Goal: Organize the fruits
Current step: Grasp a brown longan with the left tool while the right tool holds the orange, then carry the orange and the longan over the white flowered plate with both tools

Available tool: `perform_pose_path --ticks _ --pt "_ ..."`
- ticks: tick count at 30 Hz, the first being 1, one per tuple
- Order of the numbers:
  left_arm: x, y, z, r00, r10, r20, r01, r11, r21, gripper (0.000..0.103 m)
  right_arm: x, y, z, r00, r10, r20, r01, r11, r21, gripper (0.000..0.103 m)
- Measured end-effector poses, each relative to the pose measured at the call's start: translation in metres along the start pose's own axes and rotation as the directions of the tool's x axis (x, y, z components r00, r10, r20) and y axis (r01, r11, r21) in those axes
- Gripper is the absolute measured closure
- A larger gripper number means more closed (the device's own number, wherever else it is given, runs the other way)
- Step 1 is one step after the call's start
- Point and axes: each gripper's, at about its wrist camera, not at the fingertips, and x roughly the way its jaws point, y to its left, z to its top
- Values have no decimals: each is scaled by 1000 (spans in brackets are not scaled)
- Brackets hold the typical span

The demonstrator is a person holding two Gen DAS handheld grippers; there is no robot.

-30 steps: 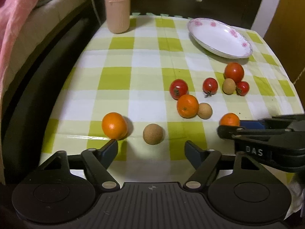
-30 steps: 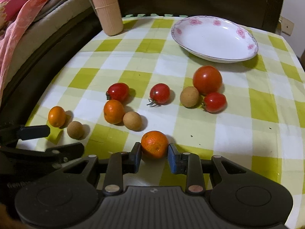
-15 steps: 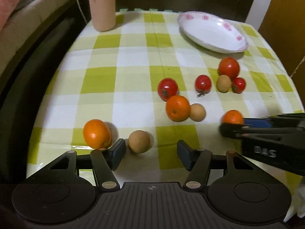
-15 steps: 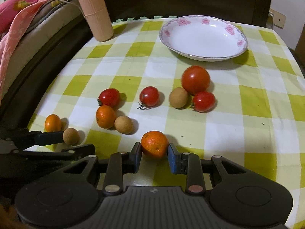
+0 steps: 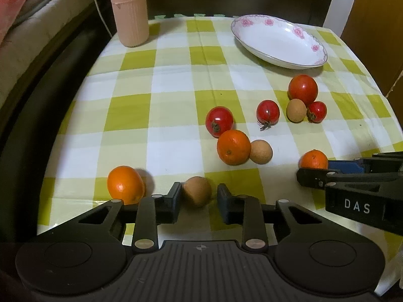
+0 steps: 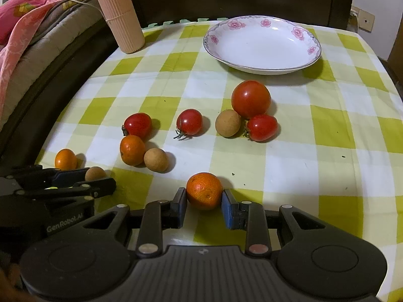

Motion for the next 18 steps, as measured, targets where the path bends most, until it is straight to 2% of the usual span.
perform_pose_path --ticks 6,18 --pt "-1 -4 -1 1000 -12 -4 12 1000 21 71 -3 1 -1 1000 0 9 0 1000 -7 74" --pt "-11 -15 7 996 -79 34 78 997 28 71 -15 -8 -1 999 -10 47 10 1000 16 74"
